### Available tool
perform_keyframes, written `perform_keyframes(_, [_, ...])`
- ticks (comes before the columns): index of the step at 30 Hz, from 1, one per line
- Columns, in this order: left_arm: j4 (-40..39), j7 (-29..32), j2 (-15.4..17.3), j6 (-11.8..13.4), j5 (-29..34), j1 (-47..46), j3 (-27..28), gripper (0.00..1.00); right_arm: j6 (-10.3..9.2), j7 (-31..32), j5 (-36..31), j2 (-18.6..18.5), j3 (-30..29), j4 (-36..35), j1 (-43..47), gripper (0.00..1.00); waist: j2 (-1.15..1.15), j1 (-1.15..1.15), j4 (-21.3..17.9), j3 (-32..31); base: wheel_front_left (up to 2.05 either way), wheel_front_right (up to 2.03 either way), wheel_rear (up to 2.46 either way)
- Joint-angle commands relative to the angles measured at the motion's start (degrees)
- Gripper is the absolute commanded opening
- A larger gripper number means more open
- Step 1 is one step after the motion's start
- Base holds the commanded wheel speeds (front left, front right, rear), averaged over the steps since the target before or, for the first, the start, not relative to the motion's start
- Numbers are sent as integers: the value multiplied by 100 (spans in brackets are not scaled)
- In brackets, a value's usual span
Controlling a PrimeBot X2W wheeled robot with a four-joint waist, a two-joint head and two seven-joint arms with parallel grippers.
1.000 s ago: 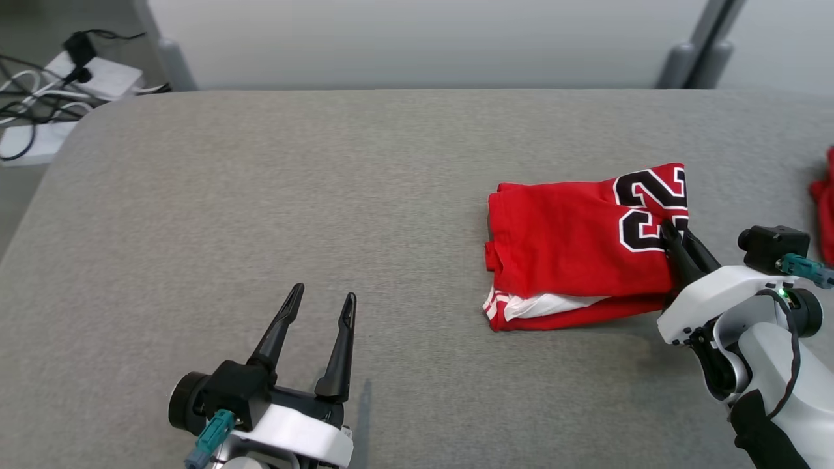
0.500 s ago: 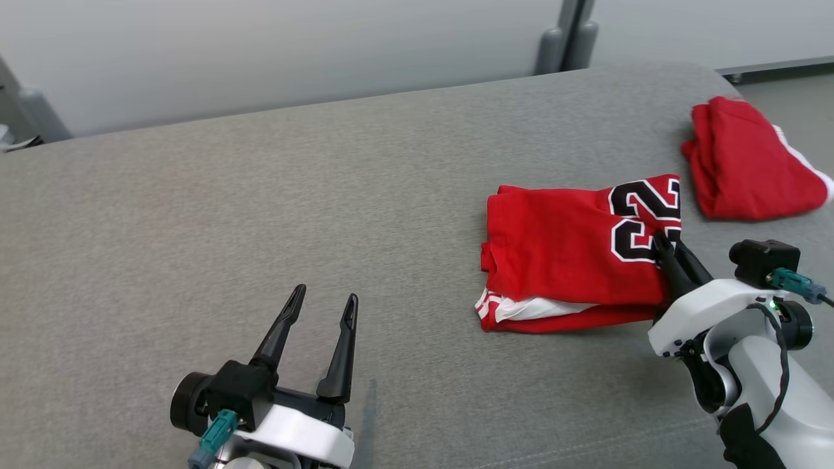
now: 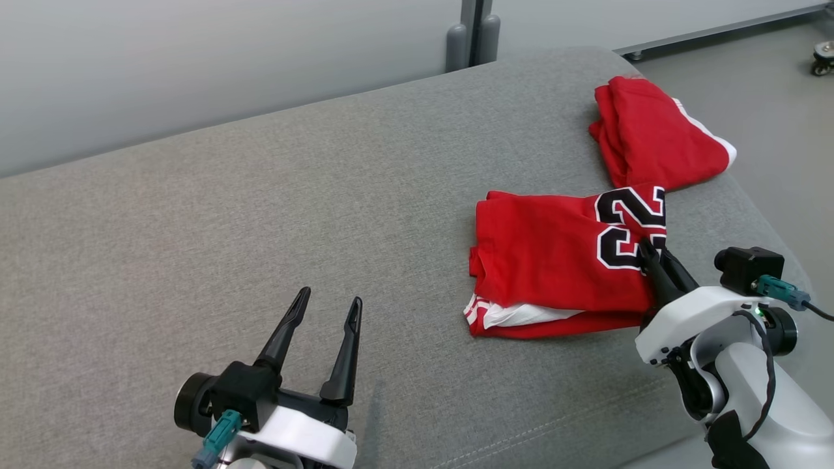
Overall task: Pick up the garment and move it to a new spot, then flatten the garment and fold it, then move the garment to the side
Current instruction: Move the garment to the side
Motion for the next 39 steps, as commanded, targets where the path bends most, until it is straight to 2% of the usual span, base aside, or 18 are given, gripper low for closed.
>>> perform_keyframes(1, [-132, -59, 9, 2, 32, -306, 152, 100, 24, -84, -66, 9, 62, -139, 8, 0, 0, 0, -58, 7, 0, 0, 0])
perform_keyframes(11, [-167, -59, 9, -18, 34, -334, 109, 100, 24, -84, -136, -80, 21, -91, -112, 0, 0, 0, 60, 93, 0, 0, 0])
perform_keyframes(24, [-261, -59, 10, -161, 294, -493, 241, 100, 24, -84, -666, -394, -420, -163, -1030, 0, 0, 0, 301, 661, 0, 0, 0])
perform_keyframes(39, [-397, -59, 119, -318, 542, -809, 328, 100, 24, -84, -1226, -981, -862, -94, -2044, 0, 0, 0, 586, 1405, 0, 0, 0])
